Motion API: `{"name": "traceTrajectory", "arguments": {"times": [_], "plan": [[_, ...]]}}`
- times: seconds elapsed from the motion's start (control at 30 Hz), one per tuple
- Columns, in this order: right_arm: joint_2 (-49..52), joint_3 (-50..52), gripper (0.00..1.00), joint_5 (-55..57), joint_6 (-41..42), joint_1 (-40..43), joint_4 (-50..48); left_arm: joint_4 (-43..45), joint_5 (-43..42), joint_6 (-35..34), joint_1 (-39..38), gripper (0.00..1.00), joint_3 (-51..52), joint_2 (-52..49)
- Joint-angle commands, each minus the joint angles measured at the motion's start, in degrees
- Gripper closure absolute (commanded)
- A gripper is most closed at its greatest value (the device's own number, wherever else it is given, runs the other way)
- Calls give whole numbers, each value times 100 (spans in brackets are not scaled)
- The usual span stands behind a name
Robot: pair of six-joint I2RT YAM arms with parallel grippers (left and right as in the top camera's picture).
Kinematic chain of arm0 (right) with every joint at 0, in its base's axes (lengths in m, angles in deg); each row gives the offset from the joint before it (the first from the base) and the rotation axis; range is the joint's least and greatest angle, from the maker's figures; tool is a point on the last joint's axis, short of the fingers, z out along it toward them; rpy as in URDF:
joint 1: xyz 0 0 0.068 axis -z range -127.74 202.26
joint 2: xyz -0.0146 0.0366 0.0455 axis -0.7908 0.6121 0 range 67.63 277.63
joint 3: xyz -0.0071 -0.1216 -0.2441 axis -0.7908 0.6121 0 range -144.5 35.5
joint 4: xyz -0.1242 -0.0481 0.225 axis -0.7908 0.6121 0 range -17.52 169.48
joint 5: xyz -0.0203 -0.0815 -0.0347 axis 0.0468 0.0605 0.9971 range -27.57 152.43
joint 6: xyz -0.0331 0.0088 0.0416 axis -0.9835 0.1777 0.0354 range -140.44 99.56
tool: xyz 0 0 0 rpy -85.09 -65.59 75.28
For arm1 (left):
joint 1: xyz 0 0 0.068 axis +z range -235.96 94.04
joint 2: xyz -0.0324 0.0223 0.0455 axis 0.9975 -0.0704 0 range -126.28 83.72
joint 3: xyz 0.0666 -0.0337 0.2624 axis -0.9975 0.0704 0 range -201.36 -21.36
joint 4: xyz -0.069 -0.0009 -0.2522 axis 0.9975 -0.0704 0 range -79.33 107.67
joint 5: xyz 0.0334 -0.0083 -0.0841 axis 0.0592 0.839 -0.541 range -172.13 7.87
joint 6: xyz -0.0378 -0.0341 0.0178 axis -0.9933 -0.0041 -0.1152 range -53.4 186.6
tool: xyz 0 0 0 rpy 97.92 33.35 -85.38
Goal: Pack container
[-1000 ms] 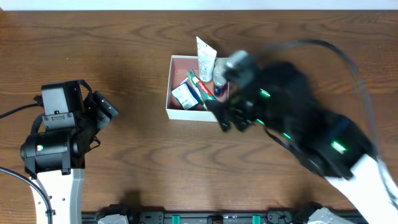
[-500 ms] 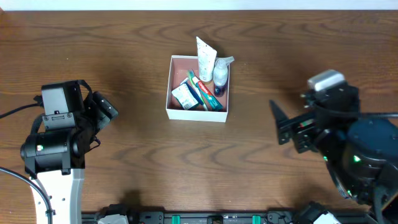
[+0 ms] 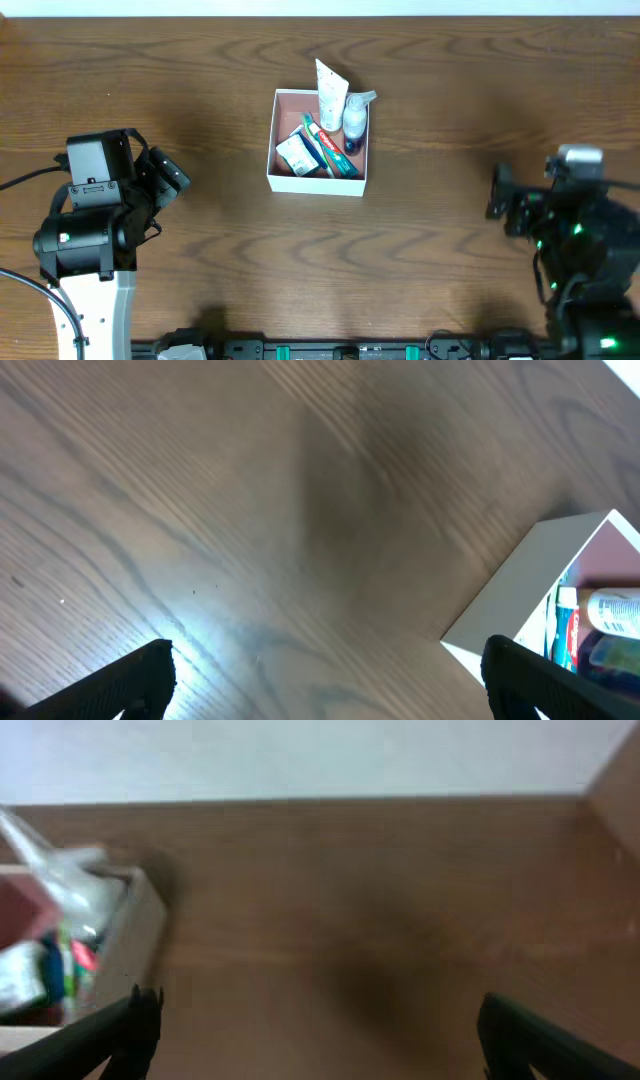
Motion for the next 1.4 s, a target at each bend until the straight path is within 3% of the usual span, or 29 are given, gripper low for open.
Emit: {"name": "traceTrajectory", "arguments": {"times": [0.0,0.23,0.53,1.37], "plan": [[-686,850,1,-413,101,260,-214,-22,111,98,24,2,0,-31],[-2140,2304,1,-293,101,280,-348,-22,111,98,24,2,0,-31],[-2883,3296,1,-293,101,280,-350,-22,111,98,24,2,0,-31],[-3091,3661,1,-291,101,280,-350,-22,111,98,24,2,0,-31]]}}
